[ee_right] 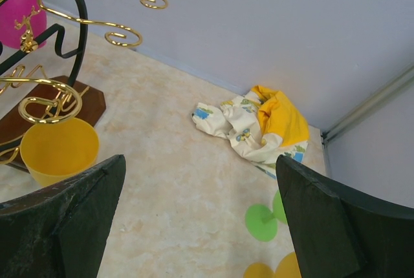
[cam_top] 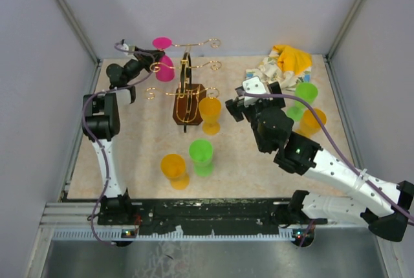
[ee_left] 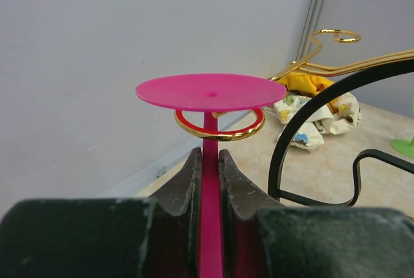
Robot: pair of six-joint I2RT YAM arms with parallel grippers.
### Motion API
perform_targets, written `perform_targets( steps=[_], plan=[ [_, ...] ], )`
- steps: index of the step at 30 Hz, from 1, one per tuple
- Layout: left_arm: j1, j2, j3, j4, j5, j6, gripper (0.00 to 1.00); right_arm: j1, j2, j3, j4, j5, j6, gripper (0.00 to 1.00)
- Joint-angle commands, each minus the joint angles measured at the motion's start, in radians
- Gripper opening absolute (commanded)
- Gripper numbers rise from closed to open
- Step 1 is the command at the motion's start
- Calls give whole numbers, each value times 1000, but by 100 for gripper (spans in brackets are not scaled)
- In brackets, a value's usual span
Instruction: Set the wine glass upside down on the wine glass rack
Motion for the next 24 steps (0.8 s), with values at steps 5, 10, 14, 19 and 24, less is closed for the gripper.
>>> perform_targets(
  steps=[5, 10, 14, 19, 24],
  plan=[
    [17, -102, -72, 74, -6, 22, 0, -9, -27, 27, 4, -3, 14, 99],
    [16, -128, -130, 138, -3, -7, 0, -9, -32, 20, 1, -2, 12, 99],
    [19, -138, -155, 139, -33, 14, 0, -9, -36, 21, -6, -2, 11, 99],
    [20, -111, -150, 189, -77, -19, 0, -9, -39, 9, 3, -2, 10, 99],
    [22, -86, -178, 303, -128, -64, 0, -9, -25, 7, 9, -2, 0, 99]
  ],
)
